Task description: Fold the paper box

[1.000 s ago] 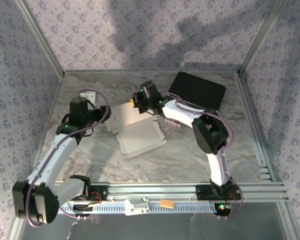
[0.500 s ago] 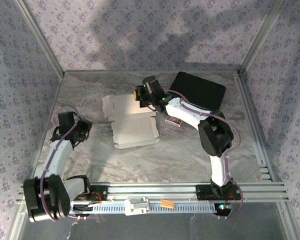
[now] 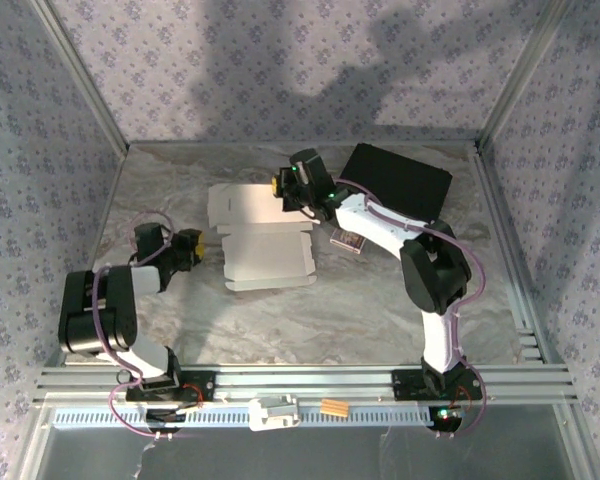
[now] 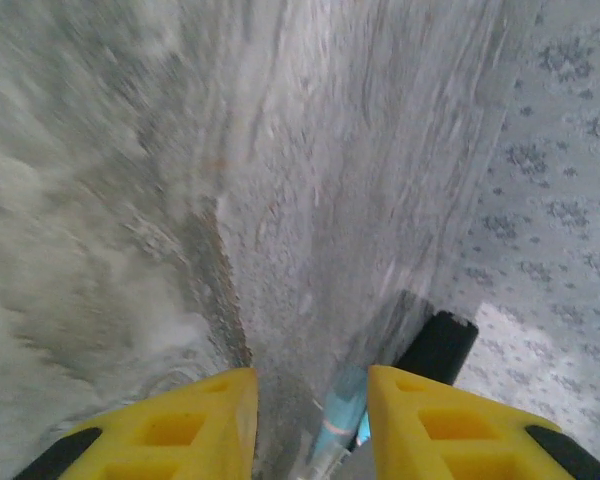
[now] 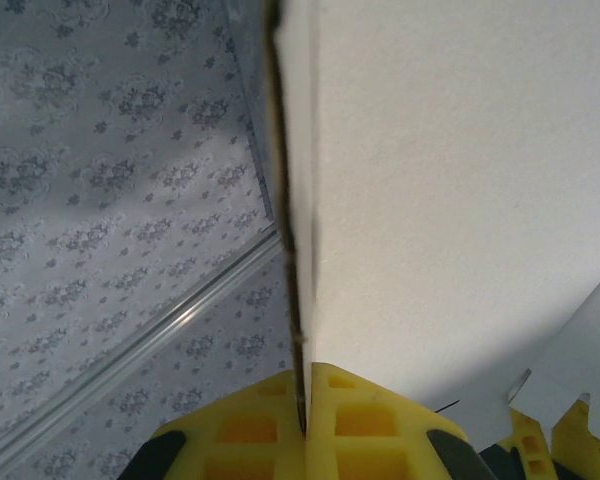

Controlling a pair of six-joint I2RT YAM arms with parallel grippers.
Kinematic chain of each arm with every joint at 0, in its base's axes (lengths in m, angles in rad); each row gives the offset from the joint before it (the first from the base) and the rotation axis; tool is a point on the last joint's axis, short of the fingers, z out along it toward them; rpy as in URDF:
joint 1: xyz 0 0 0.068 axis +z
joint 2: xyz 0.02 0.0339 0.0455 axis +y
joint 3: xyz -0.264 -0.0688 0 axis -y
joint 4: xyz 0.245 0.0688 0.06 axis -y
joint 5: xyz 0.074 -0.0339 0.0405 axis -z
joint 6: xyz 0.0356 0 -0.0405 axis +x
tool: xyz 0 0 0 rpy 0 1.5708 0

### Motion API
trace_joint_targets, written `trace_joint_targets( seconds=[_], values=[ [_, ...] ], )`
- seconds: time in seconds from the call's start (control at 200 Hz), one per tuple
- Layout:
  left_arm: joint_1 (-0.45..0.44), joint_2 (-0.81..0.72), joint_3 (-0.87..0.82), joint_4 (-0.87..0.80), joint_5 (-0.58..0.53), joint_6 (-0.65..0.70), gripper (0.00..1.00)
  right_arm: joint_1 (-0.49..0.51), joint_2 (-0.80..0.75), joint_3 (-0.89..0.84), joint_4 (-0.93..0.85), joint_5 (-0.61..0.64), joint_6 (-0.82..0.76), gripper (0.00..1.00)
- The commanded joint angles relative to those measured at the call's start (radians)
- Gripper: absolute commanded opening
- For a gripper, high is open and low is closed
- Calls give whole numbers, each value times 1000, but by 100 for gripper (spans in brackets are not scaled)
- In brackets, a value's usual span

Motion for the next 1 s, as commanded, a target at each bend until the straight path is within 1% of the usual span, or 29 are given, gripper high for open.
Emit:
trace_joint_targets(
  seconds=[0.0,0.14,0.335,0.54,0.745,0.88,0.994],
  values=[
    [-42,40,-10,160,34,-69,34,-12,-34,-5,6,18,38,0],
    [-53,76,-48,267,-4,-120,33,-19,-25,19,-1,1,32,0],
    [-72,109,-16,342,0,-148,35,-16,-20,16,9,0,37,0],
    [-105,103,-8,339,-4,-166,35,-19,-9,26,17,6,41,0],
    [-111,96,-2,337,-10,-174,35,-16,-1,31,26,6,47,0],
    [-120,93,15,349,-19,-176,36,-13,3,31,31,-3,51,0],
    [-139,69,31,312,-24,-163,38,-12,2,23,32,0,51,0]
  ],
)
